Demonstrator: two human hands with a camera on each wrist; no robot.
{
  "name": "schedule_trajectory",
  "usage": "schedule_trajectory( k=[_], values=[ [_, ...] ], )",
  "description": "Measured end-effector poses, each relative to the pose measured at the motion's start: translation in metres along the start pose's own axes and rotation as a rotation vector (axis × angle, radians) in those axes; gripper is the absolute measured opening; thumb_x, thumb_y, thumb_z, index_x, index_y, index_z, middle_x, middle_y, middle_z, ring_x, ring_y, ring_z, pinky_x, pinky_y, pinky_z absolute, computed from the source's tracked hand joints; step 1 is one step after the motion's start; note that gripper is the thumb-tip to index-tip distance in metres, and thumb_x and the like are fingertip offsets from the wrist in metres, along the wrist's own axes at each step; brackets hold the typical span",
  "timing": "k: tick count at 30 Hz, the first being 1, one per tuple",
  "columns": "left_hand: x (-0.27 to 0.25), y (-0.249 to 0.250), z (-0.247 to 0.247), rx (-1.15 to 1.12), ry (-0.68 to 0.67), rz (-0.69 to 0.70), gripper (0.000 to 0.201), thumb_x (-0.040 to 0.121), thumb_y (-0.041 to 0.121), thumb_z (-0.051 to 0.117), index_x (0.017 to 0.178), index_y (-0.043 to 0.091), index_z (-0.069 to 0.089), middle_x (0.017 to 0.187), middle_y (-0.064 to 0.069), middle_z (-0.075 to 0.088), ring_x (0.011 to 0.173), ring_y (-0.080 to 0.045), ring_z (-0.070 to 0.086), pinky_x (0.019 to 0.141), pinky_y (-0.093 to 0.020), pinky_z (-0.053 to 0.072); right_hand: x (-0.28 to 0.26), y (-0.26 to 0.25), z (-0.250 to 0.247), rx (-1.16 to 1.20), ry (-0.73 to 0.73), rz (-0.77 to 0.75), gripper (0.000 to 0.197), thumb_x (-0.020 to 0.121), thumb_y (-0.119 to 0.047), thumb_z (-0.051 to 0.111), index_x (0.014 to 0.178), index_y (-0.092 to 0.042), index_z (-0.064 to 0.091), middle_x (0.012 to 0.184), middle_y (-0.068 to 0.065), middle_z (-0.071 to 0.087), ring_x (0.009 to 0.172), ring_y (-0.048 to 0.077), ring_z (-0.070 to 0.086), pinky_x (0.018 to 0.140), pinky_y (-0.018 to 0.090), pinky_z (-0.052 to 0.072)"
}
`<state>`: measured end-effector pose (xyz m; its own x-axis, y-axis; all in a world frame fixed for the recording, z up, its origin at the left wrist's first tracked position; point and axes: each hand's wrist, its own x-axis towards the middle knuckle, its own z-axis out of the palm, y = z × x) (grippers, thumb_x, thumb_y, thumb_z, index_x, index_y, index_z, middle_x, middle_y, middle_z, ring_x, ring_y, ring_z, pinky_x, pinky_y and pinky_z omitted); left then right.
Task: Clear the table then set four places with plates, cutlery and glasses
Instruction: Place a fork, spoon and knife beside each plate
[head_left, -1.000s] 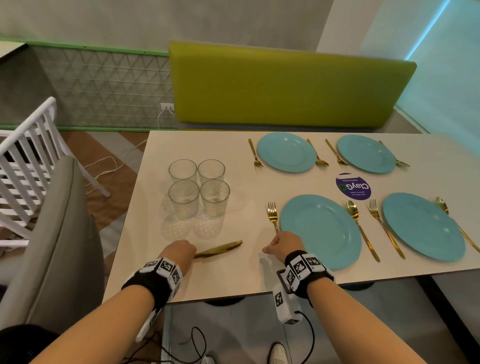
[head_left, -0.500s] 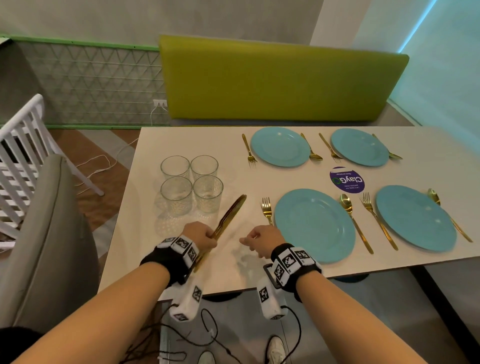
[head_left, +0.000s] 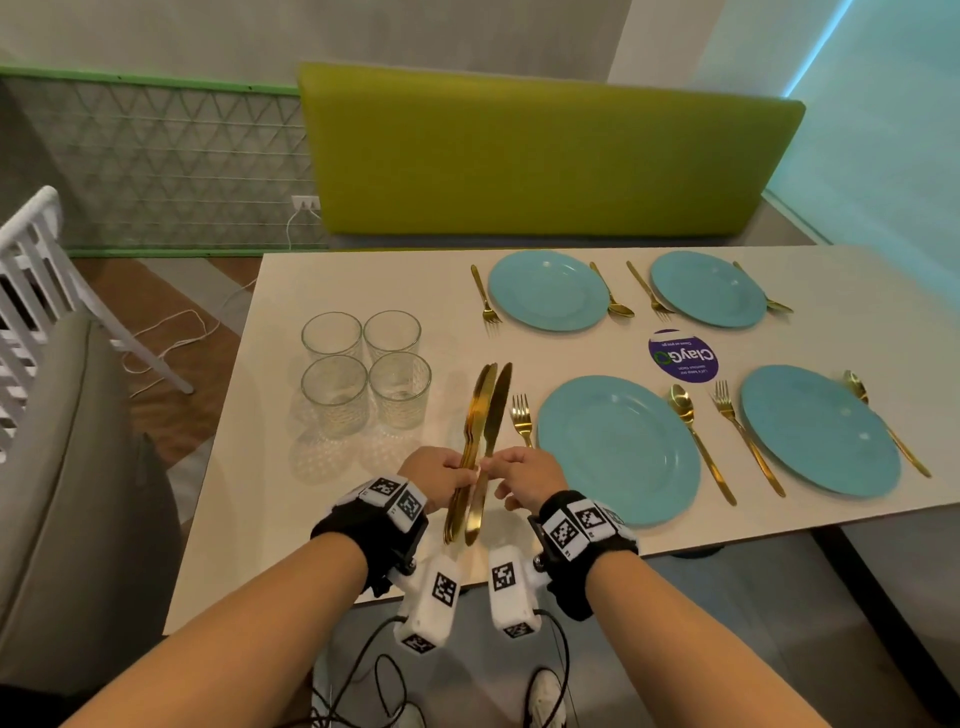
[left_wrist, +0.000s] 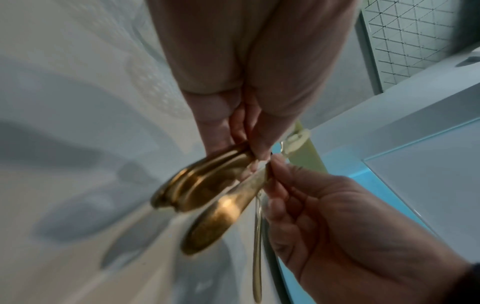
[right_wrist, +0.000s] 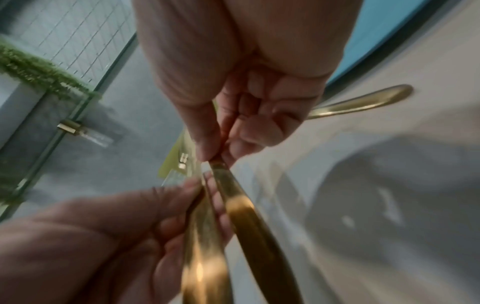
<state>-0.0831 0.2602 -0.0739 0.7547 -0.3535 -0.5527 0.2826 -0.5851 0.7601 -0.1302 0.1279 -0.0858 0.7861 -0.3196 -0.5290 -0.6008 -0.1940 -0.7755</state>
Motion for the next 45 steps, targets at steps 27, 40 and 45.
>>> schedule_trajectory(
  k=[27,40,45],
  values=[
    [0.014,0.003,-0.015,-0.167,0.064,-0.034,0.021,0.089,0.005,0.055,0.108,-0.002,0.063,0.077,-0.006,0.062,0.079,-0.023,0.062,0.093,-0.043,0.053,0.050,0.009,-0.009,-0.676,0.270,0.176,0.027,0.084,-0.031,0.064,0.097,-0.008,0.068,0.089,0.006,0.065,0.072,0.018,0.054,0.064,0.025,0.045],
    [0.013,-0.004,-0.014,-0.119,0.064,-0.025,0.021,0.090,0.007,0.056,0.108,0.000,0.063,0.079,-0.006,0.063,0.079,-0.021,0.062,0.091,-0.039,0.054,0.046,0.019,-0.026,-0.583,0.310,0.162,0.047,0.073,-0.050,0.072,0.064,-0.016,0.040,0.065,0.000,0.047,0.063,0.017,0.052,0.055,0.027,0.041],
    [0.011,-0.004,-0.013,-0.082,0.060,-0.021,0.021,0.091,0.009,0.055,0.109,0.001,0.062,0.087,-0.008,0.064,0.082,-0.020,0.063,0.091,-0.036,0.054,0.044,0.017,-0.029,-0.594,0.321,0.164,0.052,0.072,-0.052,0.072,0.063,-0.015,0.037,0.065,0.000,0.047,0.052,0.011,0.043,0.043,0.022,0.030]
  ],
)
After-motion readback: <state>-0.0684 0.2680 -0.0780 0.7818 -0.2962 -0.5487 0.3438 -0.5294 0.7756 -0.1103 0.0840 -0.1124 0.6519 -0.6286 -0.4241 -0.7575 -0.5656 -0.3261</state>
